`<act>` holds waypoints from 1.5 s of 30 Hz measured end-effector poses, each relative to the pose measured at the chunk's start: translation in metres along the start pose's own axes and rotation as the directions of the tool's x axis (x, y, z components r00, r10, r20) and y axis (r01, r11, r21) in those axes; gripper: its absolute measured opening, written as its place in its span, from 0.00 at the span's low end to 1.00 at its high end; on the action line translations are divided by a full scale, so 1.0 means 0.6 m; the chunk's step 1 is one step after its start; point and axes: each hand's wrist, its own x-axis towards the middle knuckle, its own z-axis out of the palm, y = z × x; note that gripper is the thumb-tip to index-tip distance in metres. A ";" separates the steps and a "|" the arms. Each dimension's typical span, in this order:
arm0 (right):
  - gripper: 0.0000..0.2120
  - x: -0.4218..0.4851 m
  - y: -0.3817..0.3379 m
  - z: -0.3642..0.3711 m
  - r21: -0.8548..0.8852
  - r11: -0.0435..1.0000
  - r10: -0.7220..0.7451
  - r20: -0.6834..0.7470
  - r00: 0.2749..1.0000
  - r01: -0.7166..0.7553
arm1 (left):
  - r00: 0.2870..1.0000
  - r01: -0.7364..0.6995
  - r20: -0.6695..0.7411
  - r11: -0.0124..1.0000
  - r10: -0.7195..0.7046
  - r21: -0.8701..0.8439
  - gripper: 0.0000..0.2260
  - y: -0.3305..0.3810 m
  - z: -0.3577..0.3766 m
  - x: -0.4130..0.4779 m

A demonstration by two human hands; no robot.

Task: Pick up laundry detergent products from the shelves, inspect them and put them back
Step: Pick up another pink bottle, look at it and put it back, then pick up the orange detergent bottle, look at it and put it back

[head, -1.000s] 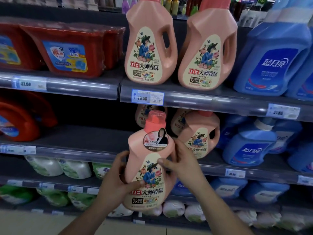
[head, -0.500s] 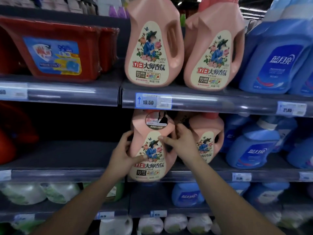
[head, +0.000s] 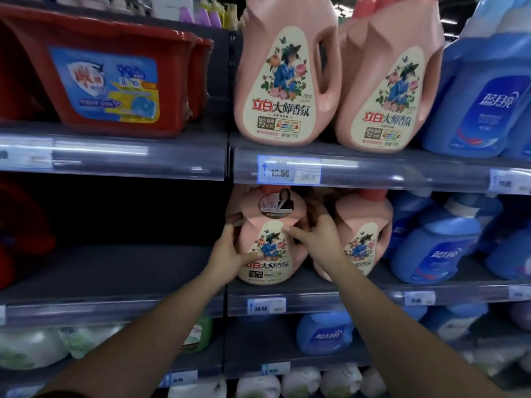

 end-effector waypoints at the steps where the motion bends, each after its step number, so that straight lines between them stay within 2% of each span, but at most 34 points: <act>1: 0.32 0.000 -0.002 -0.001 -0.020 1.000 -0.008 0.014 1.000 0.008 | 1.000 0.009 0.004 1.000 -0.009 0.016 0.37 0.002 -0.001 -0.001; 4: 0.31 -0.008 -0.016 0.003 -0.048 0.999 -0.020 0.012 1.000 0.021 | 0.999 0.032 0.008 0.998 -0.033 0.057 0.33 0.008 -0.007 -0.007; 7: 0.23 -0.036 -0.034 0.010 -0.031 0.998 -0.053 -0.175 0.983 0.049 | 0.997 0.069 -0.025 0.997 -0.068 0.041 0.29 0.026 -0.028 -0.027; 9: 0.20 -0.055 -0.050 0.016 0.053 0.992 -0.098 -0.210 0.973 0.111 | 0.990 0.118 -0.069 0.993 -0.119 -0.018 0.27 0.050 -0.051 -0.054; 12: 0.15 -0.083 -0.075 0.041 0.113 0.989 -0.086 -0.083 0.993 0.095 | 0.978 0.155 -0.138 0.988 -0.154 -0.006 0.24 0.085 -0.092 -0.111; 15: 0.11 -0.121 -0.089 0.088 0.165 0.986 -0.057 0.128 0.990 0.035 | 0.953 0.213 -0.229 0.976 -0.197 0.047 0.15 0.102 -0.141 -0.186; 18: 0.08 -0.180 -0.087 0.147 0.144 0.989 -0.014 0.354 0.935 -0.040 | 0.893 0.321 -0.351 0.945 -0.281 0.060 0.06 0.097 -0.198 -0.278; 21: 0.06 -0.242 -0.079 0.215 0.111 0.979 0.091 0.523 0.848 -0.173 | 0.814 0.454 -0.447 0.887 -0.372 0.088 0.04 0.086 -0.261 -0.370; 25: 0.06 -0.296 -0.099 0.302 0.060 0.978 0.116 0.634 0.764 -0.198 | 0.732 0.534 -0.555 0.839 -0.396 0.107 0.05 0.073 -0.367 -0.452; 28: 0.08 -0.298 -0.134 0.376 0.083 0.981 0.084 0.639 0.765 -0.177 | 0.692 0.535 -0.606 0.842 -0.392 0.066 0.04 0.049 -0.456 -0.469; 32: 0.06 -0.273 -0.200 0.505 0.108 0.981 0.061 0.607 0.792 -0.158 | 0.715 0.495 -0.599 0.866 -0.361 0.068 0.03 -0.002 -0.600 -0.437; 36: 0.05 -0.231 -0.267 0.663 0.119 0.979 0.079 0.521 0.850 -0.164 | 0.777 0.438 -0.543 0.893 -0.317 0.105 0.06 -0.055 -0.768 -0.362; 39: 0.15 -0.197 -0.310 0.760 0.161 0.964 0.123 0.440 0.890 -0.213 | 0.792 0.414 -0.531 0.904 -0.302 0.103 0.12 -0.076 -0.864 -0.309; 42: 0.27 -0.166 -0.343 0.828 0.167 0.969 0.111 0.374 0.921 -0.184 | 0.825 0.358 -0.504 0.927 -0.256 0.114 0.21 -0.075 -0.921 -0.259; 45: 0.24 -0.140 -0.353 0.870 0.119 0.987 0.063 0.349 0.935 -0.111 | 0.877 0.321 -0.424 0.933 -0.227 0.165 0.19 -0.081 -0.938 -0.220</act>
